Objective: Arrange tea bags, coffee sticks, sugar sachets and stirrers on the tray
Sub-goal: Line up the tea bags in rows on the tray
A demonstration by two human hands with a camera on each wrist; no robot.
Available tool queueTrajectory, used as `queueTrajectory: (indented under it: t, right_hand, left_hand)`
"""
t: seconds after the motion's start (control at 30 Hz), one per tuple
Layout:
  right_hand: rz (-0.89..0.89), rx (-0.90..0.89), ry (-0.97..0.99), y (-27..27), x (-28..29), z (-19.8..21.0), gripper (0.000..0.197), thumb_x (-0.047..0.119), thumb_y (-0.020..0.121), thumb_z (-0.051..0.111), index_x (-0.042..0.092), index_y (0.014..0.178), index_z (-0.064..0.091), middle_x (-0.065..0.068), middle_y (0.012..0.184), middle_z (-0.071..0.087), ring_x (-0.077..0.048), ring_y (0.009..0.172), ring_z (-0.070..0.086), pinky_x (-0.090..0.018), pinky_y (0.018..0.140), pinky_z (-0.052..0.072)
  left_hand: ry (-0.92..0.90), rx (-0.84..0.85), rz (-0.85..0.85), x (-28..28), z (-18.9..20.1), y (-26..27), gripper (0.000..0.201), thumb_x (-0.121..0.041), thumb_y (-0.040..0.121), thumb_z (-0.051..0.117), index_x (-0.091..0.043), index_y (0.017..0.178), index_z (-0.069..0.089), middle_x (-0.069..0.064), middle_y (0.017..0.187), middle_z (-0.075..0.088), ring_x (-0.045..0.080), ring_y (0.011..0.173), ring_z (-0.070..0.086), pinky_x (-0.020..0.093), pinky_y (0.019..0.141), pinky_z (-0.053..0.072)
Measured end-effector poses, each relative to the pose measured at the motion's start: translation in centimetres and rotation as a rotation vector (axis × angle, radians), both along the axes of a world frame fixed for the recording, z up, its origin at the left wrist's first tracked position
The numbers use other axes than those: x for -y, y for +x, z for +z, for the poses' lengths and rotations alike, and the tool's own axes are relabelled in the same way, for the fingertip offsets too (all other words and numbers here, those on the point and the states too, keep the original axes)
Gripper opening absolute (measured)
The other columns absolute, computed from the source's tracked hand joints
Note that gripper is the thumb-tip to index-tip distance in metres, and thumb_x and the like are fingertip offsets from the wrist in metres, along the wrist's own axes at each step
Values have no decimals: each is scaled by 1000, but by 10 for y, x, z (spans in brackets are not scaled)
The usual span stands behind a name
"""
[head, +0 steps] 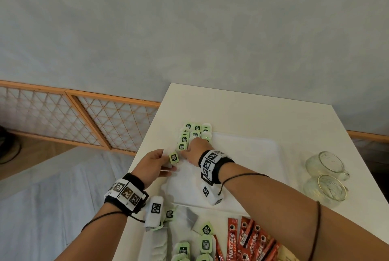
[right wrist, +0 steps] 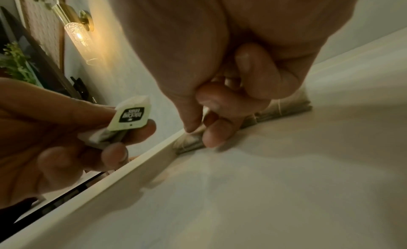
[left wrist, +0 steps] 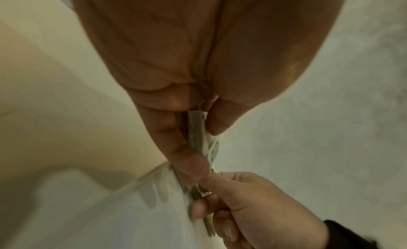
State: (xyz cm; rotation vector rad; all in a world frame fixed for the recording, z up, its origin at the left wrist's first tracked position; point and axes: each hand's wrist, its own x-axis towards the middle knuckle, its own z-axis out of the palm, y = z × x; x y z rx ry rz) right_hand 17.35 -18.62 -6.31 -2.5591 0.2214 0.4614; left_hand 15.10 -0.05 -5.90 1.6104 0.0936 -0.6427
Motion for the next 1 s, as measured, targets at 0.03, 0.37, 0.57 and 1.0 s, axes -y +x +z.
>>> queueTrajectory:
  t: [0.03, 0.37, 0.57, 1.0]
  right_hand:
    - [-2, 19, 8, -2, 1, 3, 42, 50, 94, 60, 9, 86, 66, -6, 77, 65, -24, 68, 61, -34, 64, 51]
    - [111, 125, 385, -42, 21, 11, 24, 32, 95, 68, 8, 100, 73, 7, 81, 61, -4, 62, 53, -20, 62, 46]
    - [-39, 162, 453, -55, 36, -1, 22, 30, 89, 75, 9, 85, 74, 0, 69, 60, -11, 60, 51, -26, 63, 45]
    - [-222, 220, 571, -68, 32, -20, 20, 37, 85, 77, 20, 83, 66, 0, 80, 70, -14, 69, 62, -27, 65, 48]
  left_hand:
    - [-21, -10, 5, 1, 1, 0, 24, -7, 105, 43, -1, 112, 66, 18, 104, 76, 25, 85, 72, 27, 63, 57]
    - [-126, -89, -27, 20, 2, -8, 28, 4, 103, 37, 3, 118, 60, 17, 100, 73, 31, 91, 75, 32, 69, 61]
    - [-162, -101, -88, 35, 6, -15, 34, 6, 102, 36, -5, 125, 59, 15, 109, 72, 29, 97, 72, 39, 75, 63]
    - [-148, -83, -174, 47, 13, -28, 25, -5, 103, 45, -12, 120, 62, 16, 114, 72, 31, 107, 70, 41, 78, 60]
